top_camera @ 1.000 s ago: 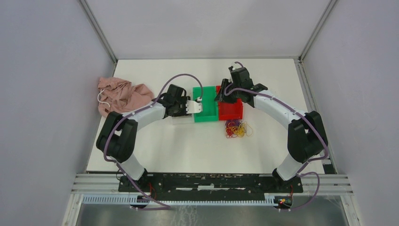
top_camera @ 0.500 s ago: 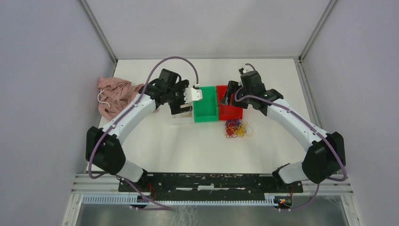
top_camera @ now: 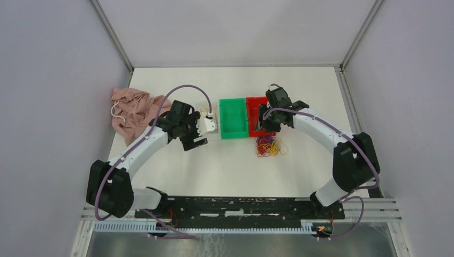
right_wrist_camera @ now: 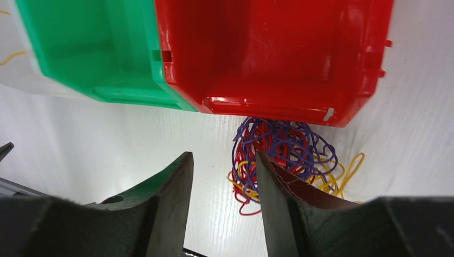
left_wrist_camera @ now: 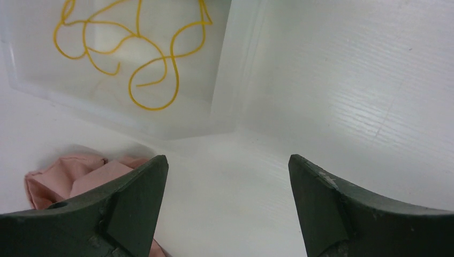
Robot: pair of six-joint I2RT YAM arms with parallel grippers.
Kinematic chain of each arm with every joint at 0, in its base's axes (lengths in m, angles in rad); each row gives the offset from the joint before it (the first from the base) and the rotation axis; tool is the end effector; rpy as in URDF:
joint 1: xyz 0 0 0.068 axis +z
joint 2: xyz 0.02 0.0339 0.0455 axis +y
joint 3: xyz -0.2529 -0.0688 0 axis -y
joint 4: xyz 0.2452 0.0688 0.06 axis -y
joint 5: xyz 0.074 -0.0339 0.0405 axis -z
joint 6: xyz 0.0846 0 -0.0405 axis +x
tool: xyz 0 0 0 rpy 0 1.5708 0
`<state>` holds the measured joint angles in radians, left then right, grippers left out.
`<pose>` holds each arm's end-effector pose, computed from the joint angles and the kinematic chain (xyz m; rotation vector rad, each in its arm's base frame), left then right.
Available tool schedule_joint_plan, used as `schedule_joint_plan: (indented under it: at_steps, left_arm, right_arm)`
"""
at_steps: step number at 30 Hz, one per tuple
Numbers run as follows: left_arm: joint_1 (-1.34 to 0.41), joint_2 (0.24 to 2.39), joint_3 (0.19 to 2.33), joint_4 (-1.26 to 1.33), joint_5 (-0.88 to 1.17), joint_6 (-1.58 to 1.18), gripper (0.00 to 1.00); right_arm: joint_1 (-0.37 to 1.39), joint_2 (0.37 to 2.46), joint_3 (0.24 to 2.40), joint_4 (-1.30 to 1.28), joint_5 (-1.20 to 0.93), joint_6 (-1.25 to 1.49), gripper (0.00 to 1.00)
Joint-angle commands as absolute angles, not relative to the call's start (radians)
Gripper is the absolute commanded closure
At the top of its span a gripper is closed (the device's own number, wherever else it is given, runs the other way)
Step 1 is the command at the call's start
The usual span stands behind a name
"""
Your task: Untangle the cables
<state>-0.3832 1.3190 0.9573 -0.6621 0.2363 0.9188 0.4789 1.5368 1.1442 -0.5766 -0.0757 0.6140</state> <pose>0.2605 -0.1264 0.1943 1.6143 1.9789 -0.1027 0.3081 0.1672 0.1973 0.1461 2.6162 0.5071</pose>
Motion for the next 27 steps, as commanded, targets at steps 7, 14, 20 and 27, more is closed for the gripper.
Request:
schedule_joint_plan:
  at_steps: [7,14,20,27]
  left_arm:
    - [-0.366,1.374,0.866,-0.285,0.109,0.819,0.13]
    - [-0.346,1.437,0.861,-0.196,0.122,0.814,0.13]
    - [-0.323,1.486,0.862,-0.112,0.128,0.788,0.13]
    - [-0.292,1.584,0.941,-0.053,0.139,0.786,0.13]
  right_arm:
    - [0.475,1.748,1.296,-0.541,-0.195,0.576,0.54]
    - [0.473,1.847,1.383,-0.549,-0.179,0.575,0.57]
    - [0.466,1.915,1.466,-0.566,-0.148,0.569,0.60]
    - [0.461,1.943,1.537,-0.589,-0.112,0.566,0.61]
